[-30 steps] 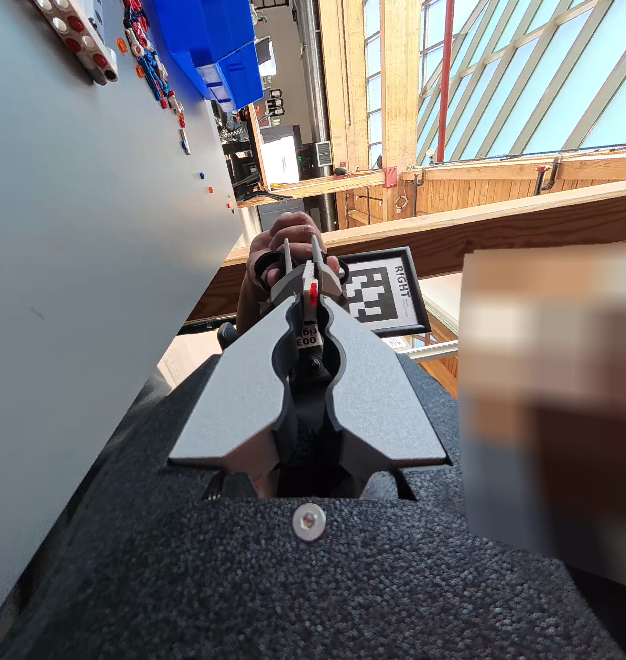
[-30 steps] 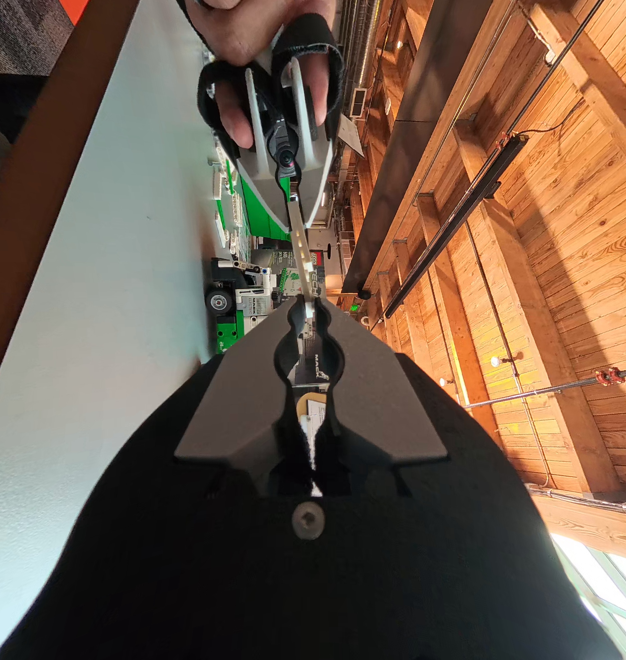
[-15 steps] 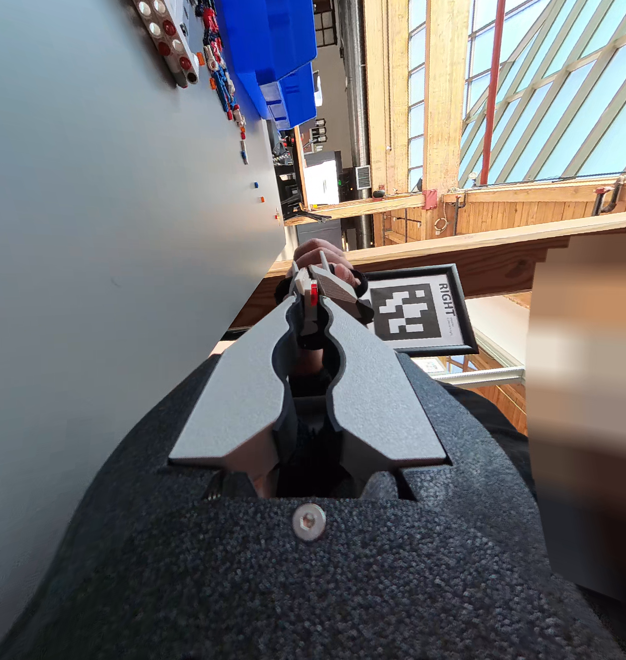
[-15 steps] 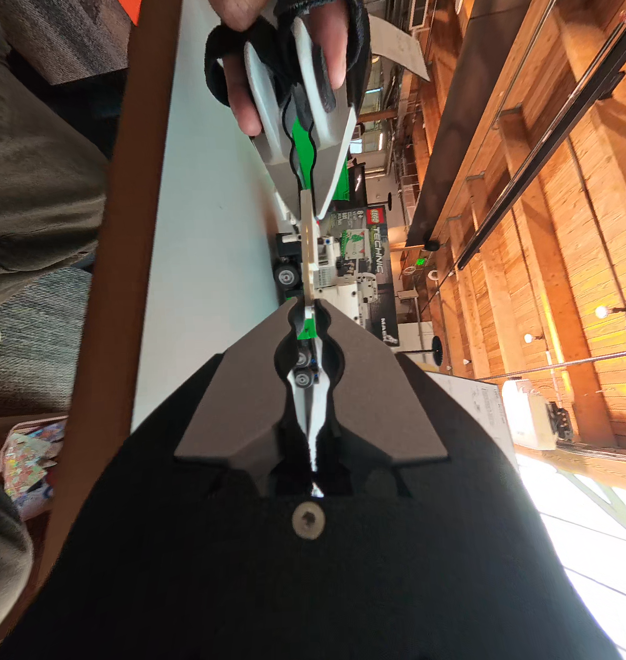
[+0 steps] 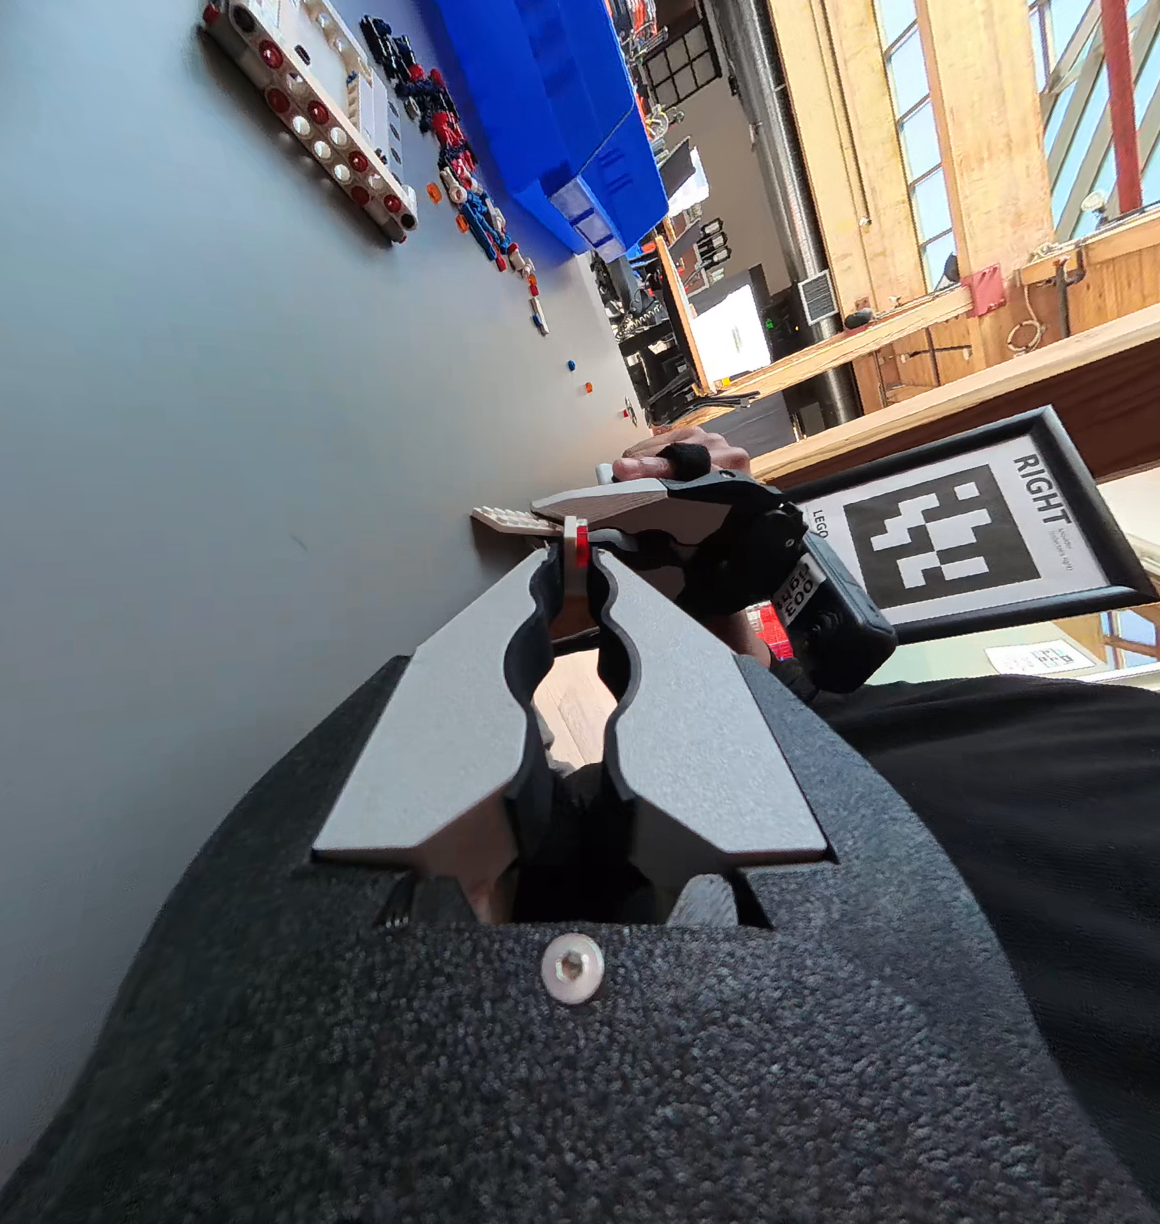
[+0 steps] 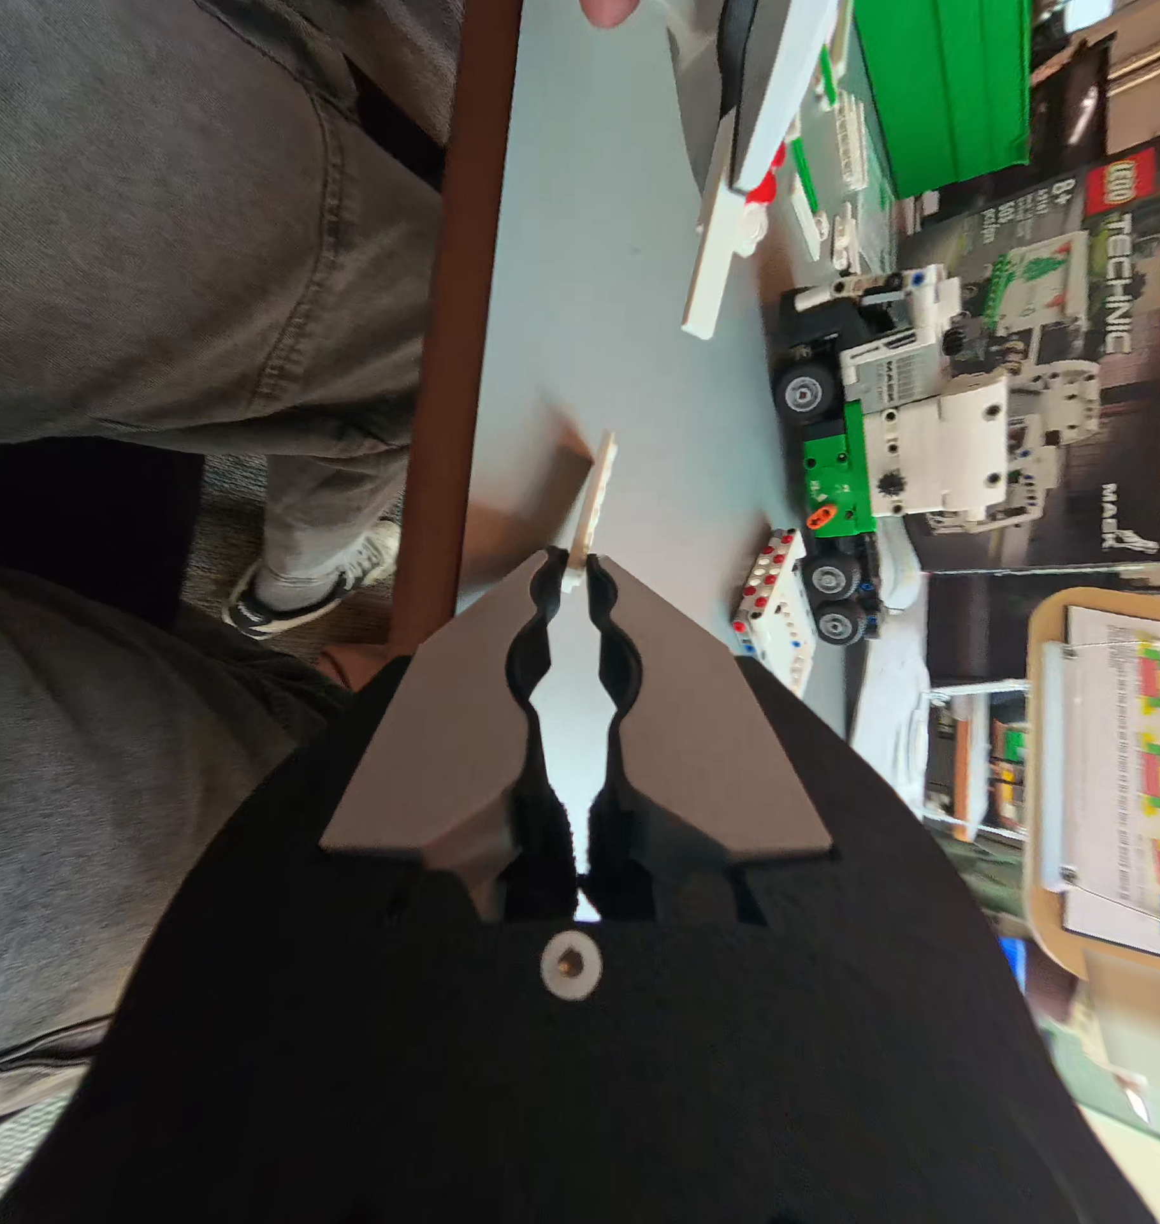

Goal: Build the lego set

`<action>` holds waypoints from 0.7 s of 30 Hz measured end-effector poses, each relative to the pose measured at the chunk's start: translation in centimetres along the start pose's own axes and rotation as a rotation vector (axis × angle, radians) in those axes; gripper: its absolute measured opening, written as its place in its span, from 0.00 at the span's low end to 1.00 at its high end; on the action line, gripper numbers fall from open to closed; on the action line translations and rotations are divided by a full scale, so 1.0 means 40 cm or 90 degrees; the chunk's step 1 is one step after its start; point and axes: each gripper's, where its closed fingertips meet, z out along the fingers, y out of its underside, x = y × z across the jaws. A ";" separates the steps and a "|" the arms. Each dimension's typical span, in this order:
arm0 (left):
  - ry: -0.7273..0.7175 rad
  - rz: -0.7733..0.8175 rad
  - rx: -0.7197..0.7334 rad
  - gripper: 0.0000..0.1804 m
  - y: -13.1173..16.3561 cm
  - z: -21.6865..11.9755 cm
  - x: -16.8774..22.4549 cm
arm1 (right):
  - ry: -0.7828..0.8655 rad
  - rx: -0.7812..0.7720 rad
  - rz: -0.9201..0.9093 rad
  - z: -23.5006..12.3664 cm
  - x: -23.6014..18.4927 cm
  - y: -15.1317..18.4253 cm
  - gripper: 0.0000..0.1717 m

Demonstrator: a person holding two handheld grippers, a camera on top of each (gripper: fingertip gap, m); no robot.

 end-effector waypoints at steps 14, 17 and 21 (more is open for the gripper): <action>0.019 -0.020 0.009 0.03 0.018 0.004 0.006 | -0.200 0.076 0.303 -0.042 -0.022 -0.016 0.17; 0.033 -0.015 -0.002 0.03 0.020 0.017 0.015 | -0.221 0.160 0.411 -0.057 0.013 -0.071 0.19; 0.072 0.065 -0.048 0.03 0.041 0.042 0.057 | -0.319 0.272 0.568 -0.067 0.027 -0.164 0.20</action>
